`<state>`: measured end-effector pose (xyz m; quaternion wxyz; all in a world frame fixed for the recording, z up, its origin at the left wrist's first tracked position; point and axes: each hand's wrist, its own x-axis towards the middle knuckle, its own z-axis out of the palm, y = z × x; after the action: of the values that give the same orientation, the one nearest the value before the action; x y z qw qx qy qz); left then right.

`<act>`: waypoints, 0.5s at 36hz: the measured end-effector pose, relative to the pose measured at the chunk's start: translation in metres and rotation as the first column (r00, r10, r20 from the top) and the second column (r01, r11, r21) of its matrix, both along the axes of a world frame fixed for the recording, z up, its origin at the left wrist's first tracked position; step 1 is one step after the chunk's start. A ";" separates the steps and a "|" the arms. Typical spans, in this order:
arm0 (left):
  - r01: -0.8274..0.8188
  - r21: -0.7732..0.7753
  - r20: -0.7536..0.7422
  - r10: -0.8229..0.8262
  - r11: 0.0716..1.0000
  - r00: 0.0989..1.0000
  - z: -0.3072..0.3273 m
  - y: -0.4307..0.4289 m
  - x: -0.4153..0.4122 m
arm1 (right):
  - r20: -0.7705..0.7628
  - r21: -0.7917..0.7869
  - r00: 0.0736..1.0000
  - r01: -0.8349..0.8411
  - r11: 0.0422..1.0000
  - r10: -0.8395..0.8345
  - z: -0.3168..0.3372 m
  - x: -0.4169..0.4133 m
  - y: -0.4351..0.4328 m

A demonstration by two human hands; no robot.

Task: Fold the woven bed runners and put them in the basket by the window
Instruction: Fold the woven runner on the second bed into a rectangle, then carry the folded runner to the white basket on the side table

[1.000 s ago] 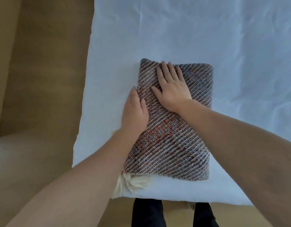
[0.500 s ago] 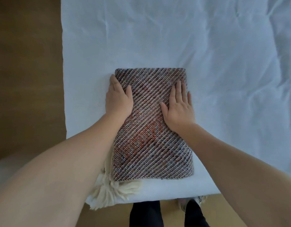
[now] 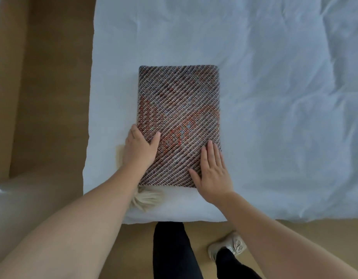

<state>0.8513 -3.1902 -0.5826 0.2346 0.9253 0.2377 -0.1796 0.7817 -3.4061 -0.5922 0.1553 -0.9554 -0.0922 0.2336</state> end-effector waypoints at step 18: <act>-0.311 -0.607 -0.179 0.256 0.731 0.950 0.035 0.028 0.071 | -0.645 0.334 0.491 0.870 0.363 -0.585 0.041 0.131 -0.007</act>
<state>0.9226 -3.1621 -0.5475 0.5441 0.7380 0.3120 -0.2489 0.9126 -3.4132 -0.5512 0.5674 -0.7021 0.3183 0.2896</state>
